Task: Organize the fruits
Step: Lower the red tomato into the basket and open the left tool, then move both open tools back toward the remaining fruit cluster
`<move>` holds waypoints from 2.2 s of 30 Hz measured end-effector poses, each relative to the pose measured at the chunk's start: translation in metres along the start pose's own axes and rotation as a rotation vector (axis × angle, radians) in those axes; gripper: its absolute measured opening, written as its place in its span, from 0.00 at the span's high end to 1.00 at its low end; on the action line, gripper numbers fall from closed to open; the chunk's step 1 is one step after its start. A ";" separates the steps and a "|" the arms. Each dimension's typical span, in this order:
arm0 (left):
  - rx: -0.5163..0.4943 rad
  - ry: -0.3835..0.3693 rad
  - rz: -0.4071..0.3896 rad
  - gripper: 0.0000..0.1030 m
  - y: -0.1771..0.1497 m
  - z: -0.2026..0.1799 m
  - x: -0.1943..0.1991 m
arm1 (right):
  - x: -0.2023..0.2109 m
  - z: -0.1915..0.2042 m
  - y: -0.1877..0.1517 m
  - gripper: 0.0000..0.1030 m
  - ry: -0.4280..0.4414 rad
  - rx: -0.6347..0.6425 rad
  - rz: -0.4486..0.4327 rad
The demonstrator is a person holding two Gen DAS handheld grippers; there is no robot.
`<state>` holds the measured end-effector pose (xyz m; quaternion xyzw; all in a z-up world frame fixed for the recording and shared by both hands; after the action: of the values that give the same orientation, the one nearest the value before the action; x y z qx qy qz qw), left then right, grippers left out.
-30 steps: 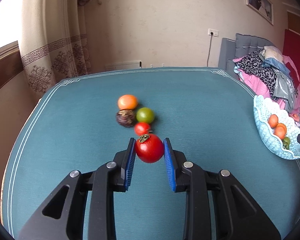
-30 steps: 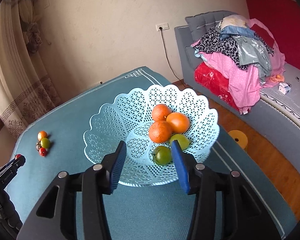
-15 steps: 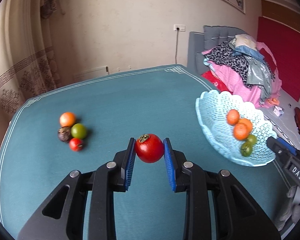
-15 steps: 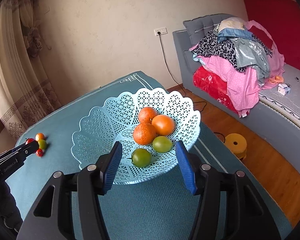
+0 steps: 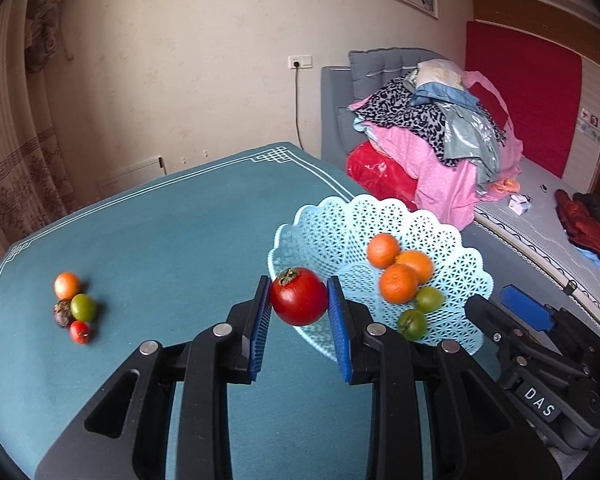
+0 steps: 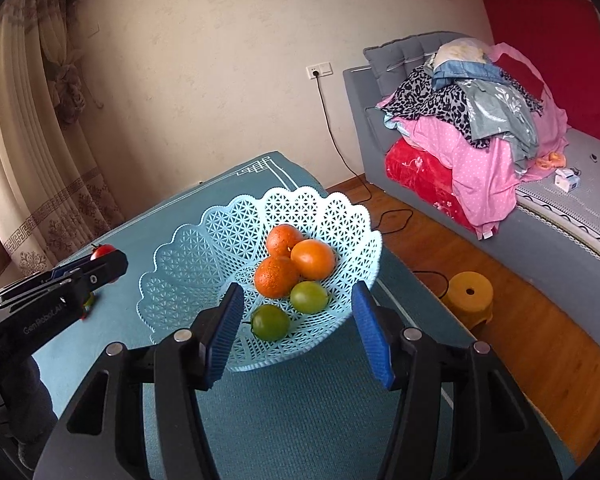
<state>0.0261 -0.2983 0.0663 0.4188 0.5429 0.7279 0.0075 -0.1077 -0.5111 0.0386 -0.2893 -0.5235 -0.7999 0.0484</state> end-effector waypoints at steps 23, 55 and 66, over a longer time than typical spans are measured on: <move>0.061 0.045 0.056 0.34 -0.014 0.026 -0.018 | -0.002 0.005 -0.004 0.45 0.010 0.005 0.020; 0.227 0.219 0.097 0.33 -0.041 0.144 -0.019 | 0.008 0.076 -0.010 0.32 0.068 0.146 -0.011; 0.321 0.332 0.119 0.22 -0.058 0.220 -0.019 | 0.000 0.112 -0.022 0.26 0.114 0.203 0.024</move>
<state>0.1487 -0.1103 0.0215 0.3203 0.6199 0.6902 -0.1916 -0.0696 -0.4040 0.0527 -0.2431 -0.5949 -0.7572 0.1167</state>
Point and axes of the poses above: each gripper's, at about its wrist camera, not at the fingertips, and x roughly against the way its jaws point, z to its left, y to its top, the point moved 6 cm from there along -x, roughly the way its jaws point, and after that the axes turned 3 degrees about y, right-handed, at the moved point
